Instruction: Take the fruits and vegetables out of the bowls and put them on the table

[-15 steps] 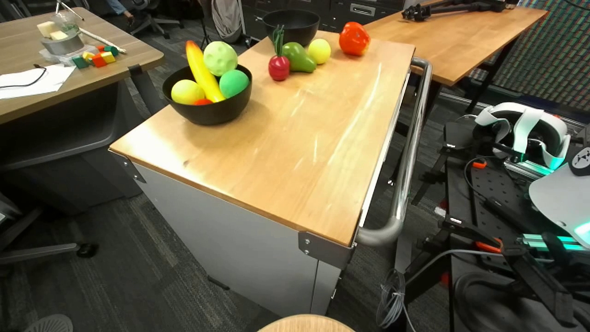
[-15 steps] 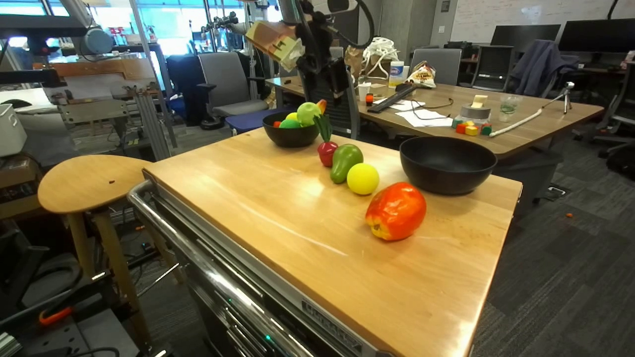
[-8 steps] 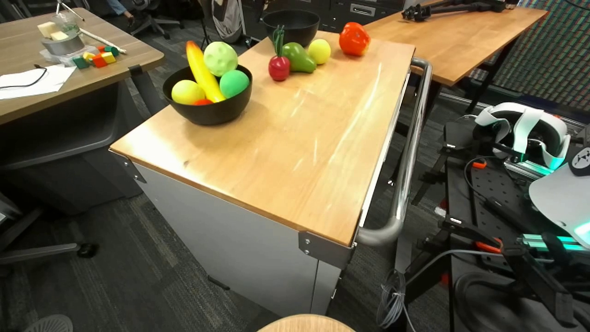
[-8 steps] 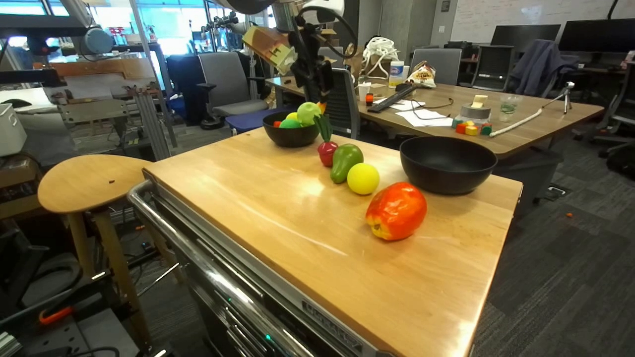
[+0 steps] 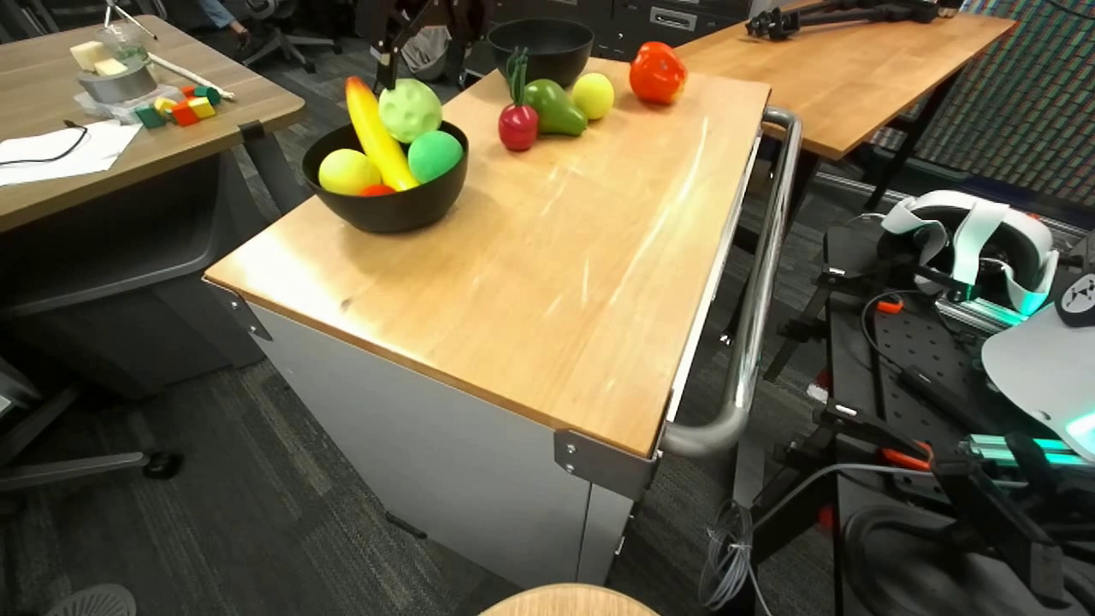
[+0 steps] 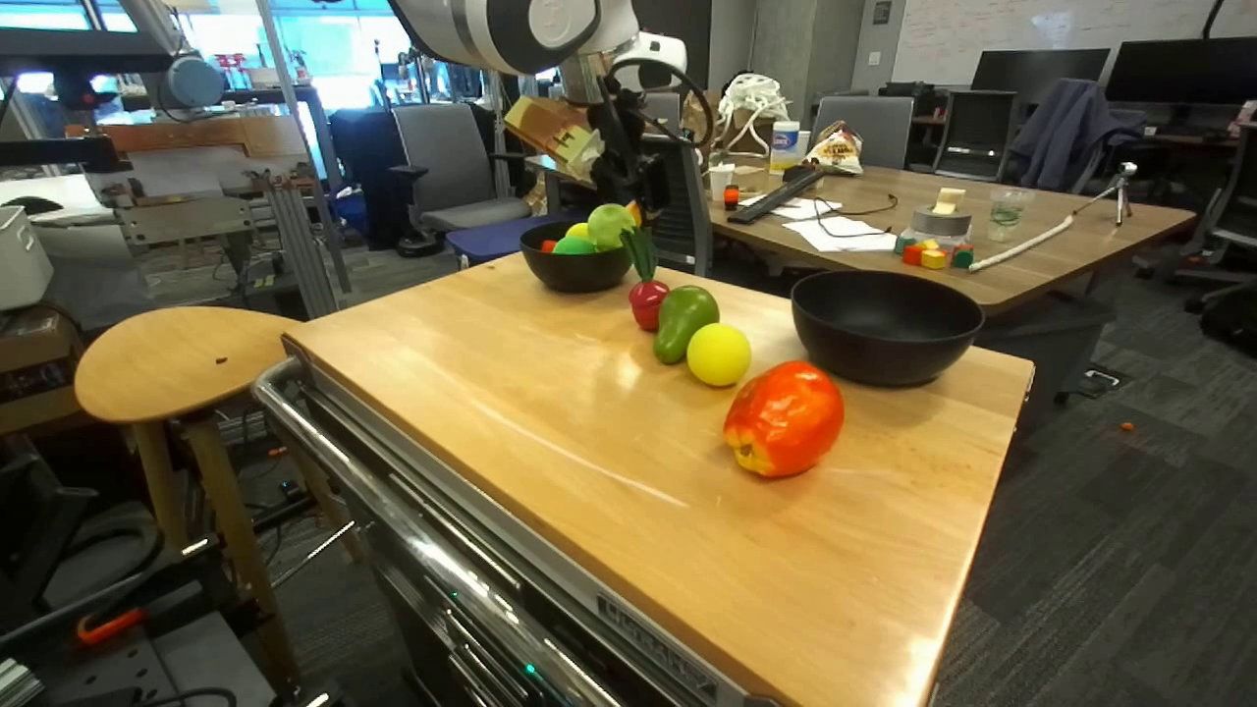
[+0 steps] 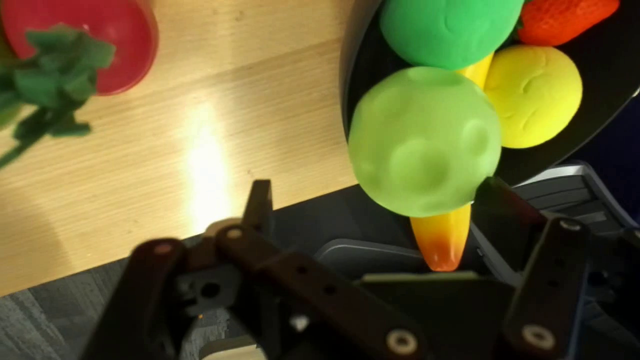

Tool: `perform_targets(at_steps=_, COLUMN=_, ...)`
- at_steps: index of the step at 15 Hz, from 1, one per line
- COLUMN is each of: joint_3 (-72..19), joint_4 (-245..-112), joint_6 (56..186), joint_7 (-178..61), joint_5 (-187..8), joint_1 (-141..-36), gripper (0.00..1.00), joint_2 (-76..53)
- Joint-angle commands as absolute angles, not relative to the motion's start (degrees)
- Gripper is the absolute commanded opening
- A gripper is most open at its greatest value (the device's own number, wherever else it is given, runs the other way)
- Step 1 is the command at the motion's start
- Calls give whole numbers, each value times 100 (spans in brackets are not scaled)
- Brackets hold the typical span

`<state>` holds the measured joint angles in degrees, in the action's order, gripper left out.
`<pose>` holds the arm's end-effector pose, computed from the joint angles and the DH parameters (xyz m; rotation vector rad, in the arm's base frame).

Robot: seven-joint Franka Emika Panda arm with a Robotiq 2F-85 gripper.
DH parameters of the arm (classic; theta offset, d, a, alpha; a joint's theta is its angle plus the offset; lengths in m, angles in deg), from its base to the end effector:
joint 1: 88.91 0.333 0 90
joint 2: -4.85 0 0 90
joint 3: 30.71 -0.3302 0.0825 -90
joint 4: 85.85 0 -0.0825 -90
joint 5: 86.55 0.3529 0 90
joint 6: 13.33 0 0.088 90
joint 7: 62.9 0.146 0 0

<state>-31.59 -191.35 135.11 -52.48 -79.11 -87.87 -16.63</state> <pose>0.6642 0.0216 0.3600 -2.9375 0.3666 -0.5418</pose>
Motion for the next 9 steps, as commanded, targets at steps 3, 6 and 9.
perform_targets(at_steps=3, joint_3=-3153, joint_4=-18622, joint_6=13020, joint_7=-5112, joint_5=-7949, joint_1=-8672, gripper=100, joint_2=-1955)
perform_targets(at_steps=6, joint_3=-3167, joint_4=-18544, joint_6=12889, joint_7=-5130, joint_5=-7943, joint_1=-8656, gripper=100, joint_2=-2003)
perform_targets(at_steps=9, joint_3=-3158, joint_4=-18536, joint_6=12779, joint_7=-5121, joint_5=-7965, joint_1=-8629, gripper=100, joint_2=-2037)
